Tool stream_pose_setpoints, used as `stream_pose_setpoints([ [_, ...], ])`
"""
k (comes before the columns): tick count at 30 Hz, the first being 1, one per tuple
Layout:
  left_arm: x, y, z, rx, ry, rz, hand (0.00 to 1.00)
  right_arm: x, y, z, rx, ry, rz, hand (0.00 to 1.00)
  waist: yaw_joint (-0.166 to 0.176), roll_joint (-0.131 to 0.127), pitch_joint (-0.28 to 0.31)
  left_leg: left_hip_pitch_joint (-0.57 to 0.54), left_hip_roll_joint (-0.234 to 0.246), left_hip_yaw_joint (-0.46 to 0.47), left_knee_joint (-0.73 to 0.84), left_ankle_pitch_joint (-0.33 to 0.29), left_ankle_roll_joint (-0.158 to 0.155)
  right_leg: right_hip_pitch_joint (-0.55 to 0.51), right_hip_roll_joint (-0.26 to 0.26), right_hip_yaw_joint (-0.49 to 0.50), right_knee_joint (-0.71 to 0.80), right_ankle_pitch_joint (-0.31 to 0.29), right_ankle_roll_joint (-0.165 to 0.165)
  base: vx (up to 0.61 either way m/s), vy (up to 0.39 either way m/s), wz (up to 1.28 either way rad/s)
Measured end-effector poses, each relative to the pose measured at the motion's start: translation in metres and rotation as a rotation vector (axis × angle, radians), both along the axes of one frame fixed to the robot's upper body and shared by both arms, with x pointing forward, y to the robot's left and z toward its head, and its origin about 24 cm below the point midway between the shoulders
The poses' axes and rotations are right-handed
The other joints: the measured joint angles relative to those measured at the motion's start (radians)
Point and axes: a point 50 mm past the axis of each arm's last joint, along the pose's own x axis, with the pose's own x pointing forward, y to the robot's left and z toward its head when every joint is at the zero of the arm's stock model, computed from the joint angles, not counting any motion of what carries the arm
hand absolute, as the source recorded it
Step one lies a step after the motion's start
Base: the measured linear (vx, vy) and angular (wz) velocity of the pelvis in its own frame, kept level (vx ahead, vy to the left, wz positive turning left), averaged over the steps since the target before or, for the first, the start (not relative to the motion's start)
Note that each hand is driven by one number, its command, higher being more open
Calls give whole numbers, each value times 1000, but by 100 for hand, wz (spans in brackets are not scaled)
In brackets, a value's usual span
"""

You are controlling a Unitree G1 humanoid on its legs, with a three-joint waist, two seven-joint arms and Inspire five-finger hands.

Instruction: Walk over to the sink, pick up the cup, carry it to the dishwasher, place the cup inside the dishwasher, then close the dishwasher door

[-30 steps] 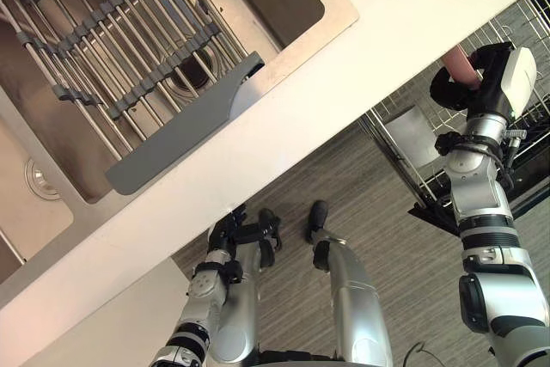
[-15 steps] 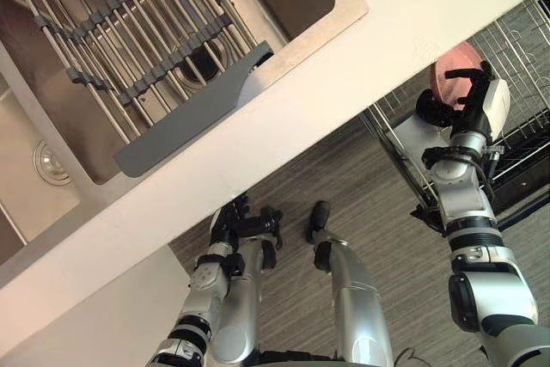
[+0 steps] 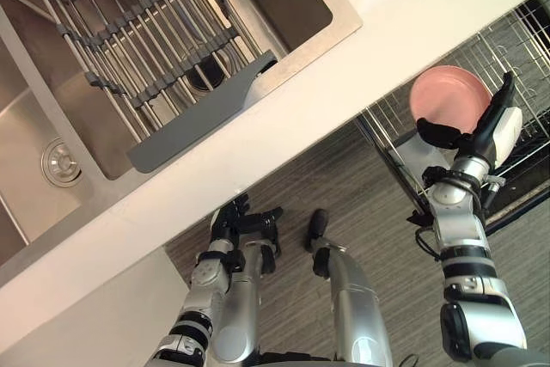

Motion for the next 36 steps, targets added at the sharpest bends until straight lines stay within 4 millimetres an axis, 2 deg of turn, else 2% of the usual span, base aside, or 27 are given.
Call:
stream_pose_setpoints([
  [9,-28,5,-22,12,88,15,100,-47,15,13,-55,-179,50,100,-25,-21,-19,88,41,55,18,-37,-13,78,31,28,-15,-8,7,0,-13,-17],
  [12,-44,7,-32,12,138,27,100,-66,21,14,-96,-197,56,100,-35,-37,-57,107,56,84,19,-49,-20,93,40,38,-28,-11,7,56,20,-13],
  [17,-64,5,-46,10,207,32,100,-99,16,7,-71,-225,-4,100,-41,-48,-106,188,76,136,12,-66,-23,166,54,54,-52,-13,9,86,38,-13],
  [20,-84,6,-57,7,267,54,100,-121,7,-12,11,-194,-70,100,-55,-59,-156,246,79,170,-9,-76,-26,214,59,69,-71,-19,15,109,58,-16],
  [22,-97,7,-64,4,303,65,100,-144,-3,-35,120,-140,-137,100,-60,-61,-184,294,77,182,-20,-85,-30,253,60,79,-74,-30,21,103,62,-12],
  [23,-99,7,-65,5,306,69,100,-149,-5,-41,143,-121,-156,100,-62,-61,-189,306,76,184,-23,-87,-31,264,59,79,-74,-34,22,58,34,-8],
  [25,-108,12,-68,-5,321,96,100,-167,-9,-72,267,-41,-202,100,-69,-66,-215,356,74,199,-37,-92,-36,302,59,89,-73,-47,26,63,27,-11],
  [28,-114,14,-71,10,334,89,100,-184,-10,-106,405,44,-244,100,-79,-65,-224,408,74,204,-44,-103,-38,351,58,84,-72,-62,27,39,16,2],
  [29,-117,15,-73,17,339,86,100,-194,-7,-126,489,94,-264,100,-81,-65,-234,426,74,205,-45,-108,-40,368,58,81,-70,-70,27,5,6,5],
  [30,-118,16,-73,19,339,85,100,-197,-6,-133,520,109,-270,100,-82,-65,-236,431,74,206,-45,-109,-40,372,57,79,-68,-73,26,1,8,4],
  [32,-119,17,-73,25,336,86,100,-209,-2,-160,617,190,-290,100,-82,-66,-237,446,75,206,-43,-115,-42,388,54,72,-65,-77,27,-3,10,3],
  [36,-119,19,-74,30,339,85,100,-214,2,-180,709,228,-274,100,-82,-67,-235,447,82,206,-28,-121,-43,393,56,67,-64,-78,28,-3,4,1],
])
